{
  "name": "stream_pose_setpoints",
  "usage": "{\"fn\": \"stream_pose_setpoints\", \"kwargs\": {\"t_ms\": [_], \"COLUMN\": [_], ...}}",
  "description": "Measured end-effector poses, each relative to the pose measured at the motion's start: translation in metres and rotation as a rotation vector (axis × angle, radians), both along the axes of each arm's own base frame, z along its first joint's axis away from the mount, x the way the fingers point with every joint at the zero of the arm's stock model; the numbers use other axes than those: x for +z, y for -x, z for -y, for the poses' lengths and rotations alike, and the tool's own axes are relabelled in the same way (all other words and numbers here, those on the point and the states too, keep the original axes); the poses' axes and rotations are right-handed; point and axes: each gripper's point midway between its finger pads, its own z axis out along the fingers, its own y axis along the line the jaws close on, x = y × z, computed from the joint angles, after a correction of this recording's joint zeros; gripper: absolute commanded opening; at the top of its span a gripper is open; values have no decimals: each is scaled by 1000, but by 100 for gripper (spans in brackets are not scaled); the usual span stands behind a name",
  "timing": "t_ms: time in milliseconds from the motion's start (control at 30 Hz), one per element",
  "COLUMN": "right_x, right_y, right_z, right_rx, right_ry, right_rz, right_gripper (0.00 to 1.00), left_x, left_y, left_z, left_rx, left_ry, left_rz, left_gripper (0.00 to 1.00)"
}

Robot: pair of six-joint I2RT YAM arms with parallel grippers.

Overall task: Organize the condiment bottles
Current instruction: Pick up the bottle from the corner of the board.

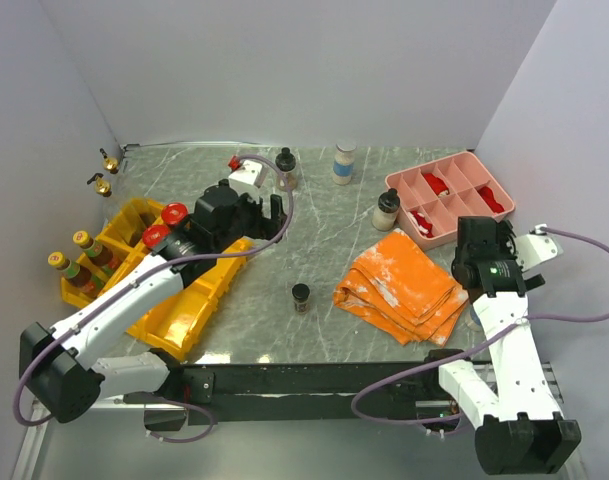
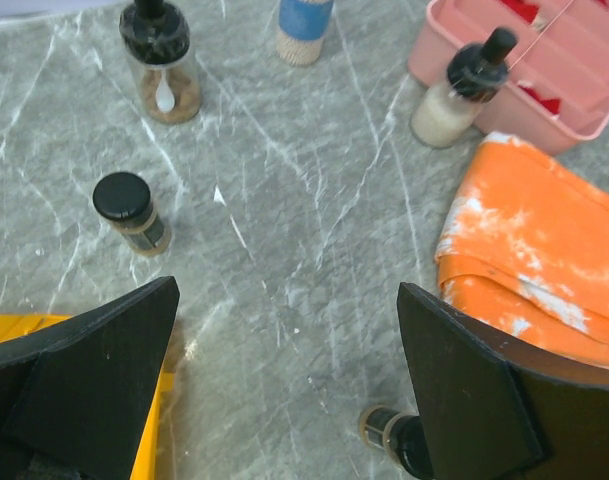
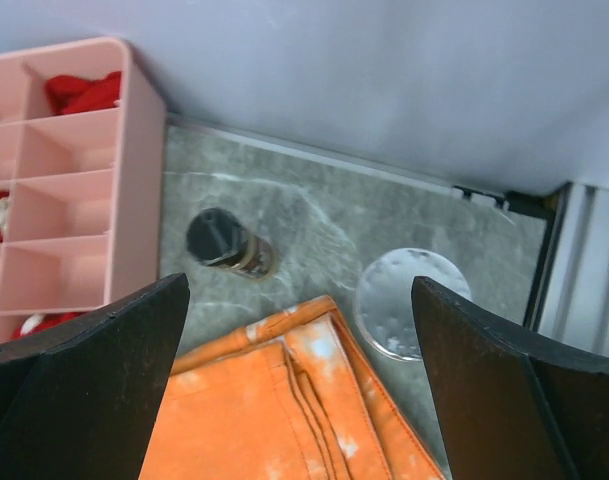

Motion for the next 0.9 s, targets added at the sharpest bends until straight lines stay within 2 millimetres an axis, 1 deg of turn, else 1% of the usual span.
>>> {"fn": "stream_pose_setpoints", "kwargs": {"t_ms": [167, 267, 433, 667, 800, 900], "right_x": [-15, -26, -46, -69, -72, -74], "right_y": [19, 28, 38, 41, 41, 40], "right_z": [8, 11, 10, 8, 8, 8], "right_rx": [-96, -134, -166, -162, -166, -171], "right_ry": [-34, -48, -76, -92, -97, -99], "right_rz": [-10, -27, -56, -93, -95, -101], "right_gripper": [100, 100, 100, 100, 100, 95], "left_x": [-16, -15, -14, -7, -2, 0], "left_y": [-4, -5, -7, -5, -4, -3], "left_z": [-1, -3, -7, -10, -11, -12], "left_rx": [16, 30, 46, 55, 58, 60], "left_ry": [-39, -51, -67, -58, -55, -60], "left_rz": [-37, -25, -12, 6, 21, 30], "left_gripper": [97, 96, 96, 96, 96, 97]}}
